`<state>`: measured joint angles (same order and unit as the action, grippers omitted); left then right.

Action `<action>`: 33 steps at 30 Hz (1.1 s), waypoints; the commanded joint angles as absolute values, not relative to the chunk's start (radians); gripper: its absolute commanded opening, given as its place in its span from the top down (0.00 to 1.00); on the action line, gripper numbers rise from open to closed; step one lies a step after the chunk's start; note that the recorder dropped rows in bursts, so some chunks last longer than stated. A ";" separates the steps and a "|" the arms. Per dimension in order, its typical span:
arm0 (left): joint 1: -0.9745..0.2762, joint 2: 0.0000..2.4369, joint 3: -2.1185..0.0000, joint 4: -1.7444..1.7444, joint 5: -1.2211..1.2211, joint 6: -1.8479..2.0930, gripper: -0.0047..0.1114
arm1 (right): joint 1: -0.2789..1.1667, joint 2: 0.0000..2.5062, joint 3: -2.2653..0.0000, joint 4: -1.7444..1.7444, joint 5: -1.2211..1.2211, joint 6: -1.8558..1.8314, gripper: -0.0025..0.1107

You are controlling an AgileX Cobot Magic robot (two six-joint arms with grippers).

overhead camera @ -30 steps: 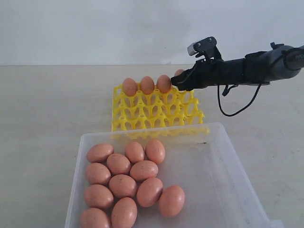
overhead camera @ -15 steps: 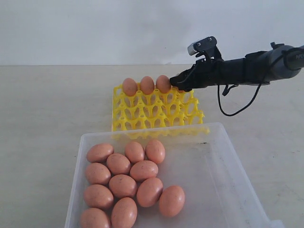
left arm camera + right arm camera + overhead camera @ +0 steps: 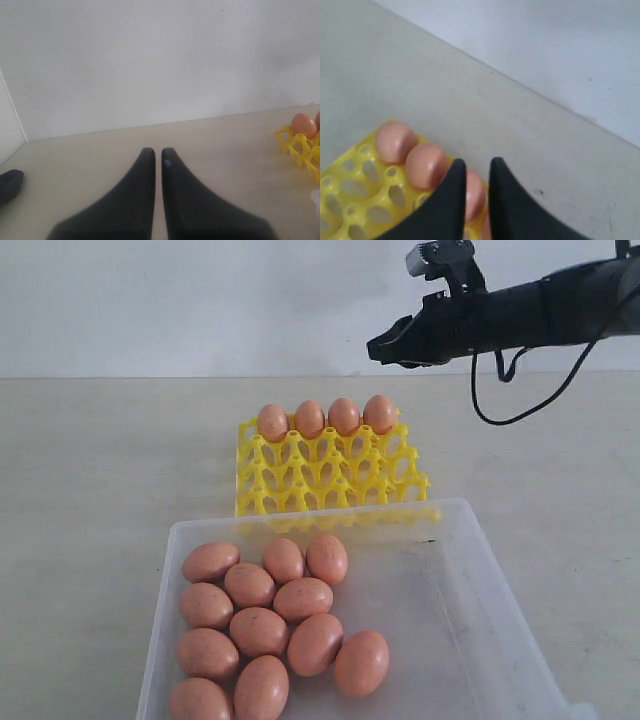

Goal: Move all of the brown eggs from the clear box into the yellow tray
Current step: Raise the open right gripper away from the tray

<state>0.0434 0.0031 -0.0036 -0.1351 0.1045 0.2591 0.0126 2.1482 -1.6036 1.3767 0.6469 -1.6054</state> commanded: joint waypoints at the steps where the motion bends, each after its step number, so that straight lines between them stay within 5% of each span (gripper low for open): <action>1: 0.037 0.000 0.000 -0.138 0.101 0.262 0.92 | 0.010 2.076 -1.605 0.993 0.684 -1.256 0.98; 11: 0.037 0.000 0.000 -0.138 0.099 0.262 0.92 | 0.010 1.933 -1.459 0.621 0.739 -0.533 0.98; 24: 0.037 0.000 0.000 -0.138 0.099 0.262 0.92 | 0.010 1.171 -0.666 0.644 -0.123 -0.621 0.98; 33: 0.037 0.000 0.000 -0.138 0.099 0.262 0.92 | 0.012 1.058 -0.682 0.643 -0.346 -0.516 0.98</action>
<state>0.0434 0.0031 -0.0036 -0.1351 0.1045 0.2591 0.0126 1.0683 -0.6325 0.6415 -0.2798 -0.6055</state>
